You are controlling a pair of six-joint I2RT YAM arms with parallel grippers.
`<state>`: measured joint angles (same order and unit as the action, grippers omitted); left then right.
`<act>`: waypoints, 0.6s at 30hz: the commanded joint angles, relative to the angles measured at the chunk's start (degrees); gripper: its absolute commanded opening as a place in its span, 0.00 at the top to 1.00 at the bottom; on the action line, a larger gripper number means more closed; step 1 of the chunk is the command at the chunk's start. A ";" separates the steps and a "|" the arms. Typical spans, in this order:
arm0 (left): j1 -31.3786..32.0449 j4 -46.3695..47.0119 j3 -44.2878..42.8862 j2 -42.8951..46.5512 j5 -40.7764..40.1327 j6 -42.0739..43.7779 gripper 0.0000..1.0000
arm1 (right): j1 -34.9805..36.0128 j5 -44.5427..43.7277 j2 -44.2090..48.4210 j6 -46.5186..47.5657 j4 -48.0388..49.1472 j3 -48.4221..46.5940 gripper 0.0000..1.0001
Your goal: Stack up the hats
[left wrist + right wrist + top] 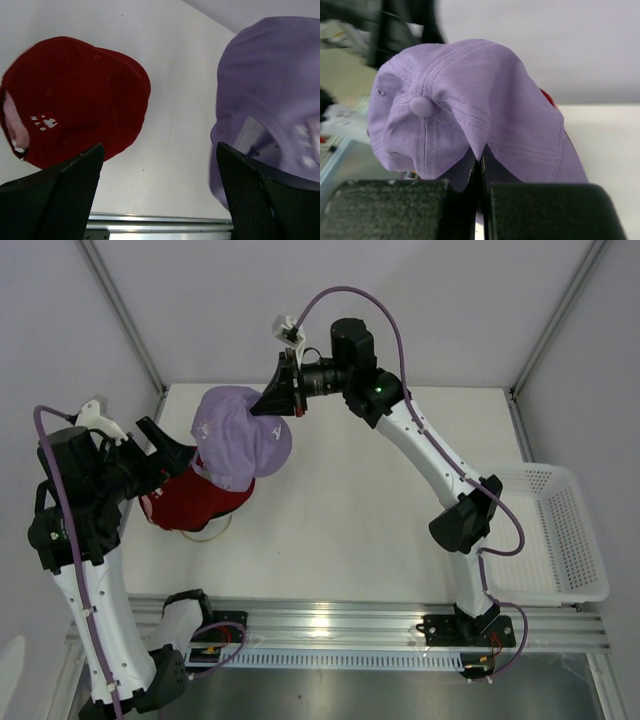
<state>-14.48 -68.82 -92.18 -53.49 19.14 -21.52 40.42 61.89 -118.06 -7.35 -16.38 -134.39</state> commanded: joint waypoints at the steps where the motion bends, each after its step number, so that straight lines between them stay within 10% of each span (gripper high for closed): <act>1: -2.65 -0.44 -0.80 -0.29 -5.32 -1.42 0.04 | -0.35 -12.29 -1.73 8.74 -10.85 -3.69 1.00; 18: -3.27 6.76 8.34 -0.91 0.56 -3.09 0.08 | 1.41 -9.86 0.29 8.58 -7.44 -0.53 1.00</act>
<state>-17.23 -64.73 -83.77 -54.61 20.69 -24.32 41.32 48.90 -120.75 0.10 -27.44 -134.61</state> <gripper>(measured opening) 0.924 0.009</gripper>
